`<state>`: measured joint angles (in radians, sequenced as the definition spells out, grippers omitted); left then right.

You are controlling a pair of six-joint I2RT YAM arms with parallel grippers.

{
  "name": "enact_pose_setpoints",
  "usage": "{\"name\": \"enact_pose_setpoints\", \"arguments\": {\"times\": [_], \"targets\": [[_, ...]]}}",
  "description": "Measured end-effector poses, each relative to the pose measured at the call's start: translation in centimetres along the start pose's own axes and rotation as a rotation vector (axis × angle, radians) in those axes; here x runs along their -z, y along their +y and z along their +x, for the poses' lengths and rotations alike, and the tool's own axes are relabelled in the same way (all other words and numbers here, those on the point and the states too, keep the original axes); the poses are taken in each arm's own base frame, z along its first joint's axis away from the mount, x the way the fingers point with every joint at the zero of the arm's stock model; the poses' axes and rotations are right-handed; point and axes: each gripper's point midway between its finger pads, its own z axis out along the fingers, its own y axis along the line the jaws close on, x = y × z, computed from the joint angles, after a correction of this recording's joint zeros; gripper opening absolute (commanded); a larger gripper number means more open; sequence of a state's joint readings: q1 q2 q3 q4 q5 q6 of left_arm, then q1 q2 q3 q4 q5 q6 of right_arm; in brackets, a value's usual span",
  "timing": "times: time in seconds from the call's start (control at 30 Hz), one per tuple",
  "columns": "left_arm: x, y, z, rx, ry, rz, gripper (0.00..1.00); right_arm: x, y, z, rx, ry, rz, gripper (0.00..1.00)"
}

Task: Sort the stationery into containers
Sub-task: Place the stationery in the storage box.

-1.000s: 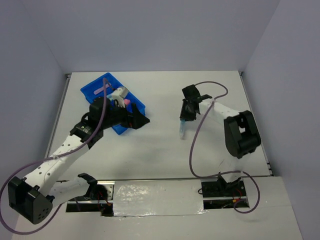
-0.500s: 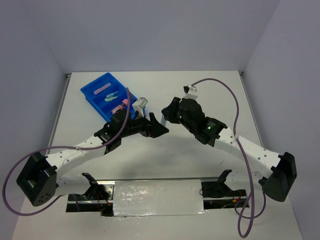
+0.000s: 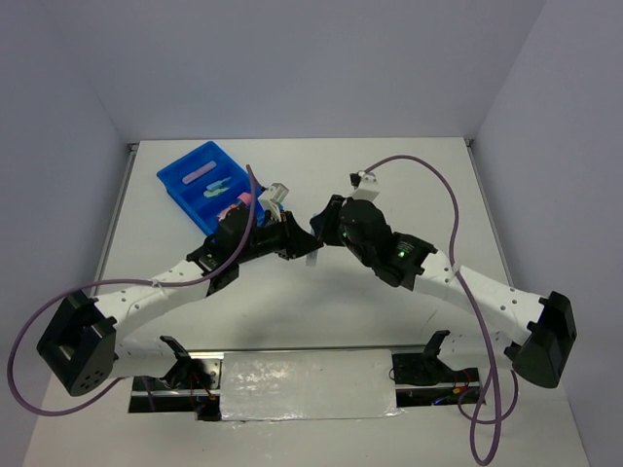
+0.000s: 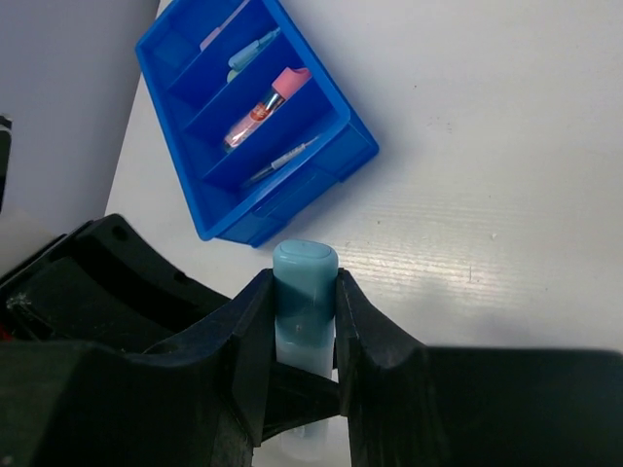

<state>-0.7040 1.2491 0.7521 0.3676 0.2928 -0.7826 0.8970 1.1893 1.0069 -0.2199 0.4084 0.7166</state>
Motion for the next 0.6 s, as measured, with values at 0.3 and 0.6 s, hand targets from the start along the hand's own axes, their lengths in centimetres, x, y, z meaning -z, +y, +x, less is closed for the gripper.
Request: {"name": "enact_pose_setpoints", "arguments": {"times": [0.3,0.6], "targets": [[-0.4,1.1,0.4,-0.098,0.054,-0.044,0.00,0.5,-0.8,-0.6,0.033,-0.025,-0.052,1.00],[0.3,4.1,-8.8,-0.634,-0.045,-0.341,0.00,11.4,-7.8,-9.0,-0.063,-0.352,-0.052,1.00]]}}
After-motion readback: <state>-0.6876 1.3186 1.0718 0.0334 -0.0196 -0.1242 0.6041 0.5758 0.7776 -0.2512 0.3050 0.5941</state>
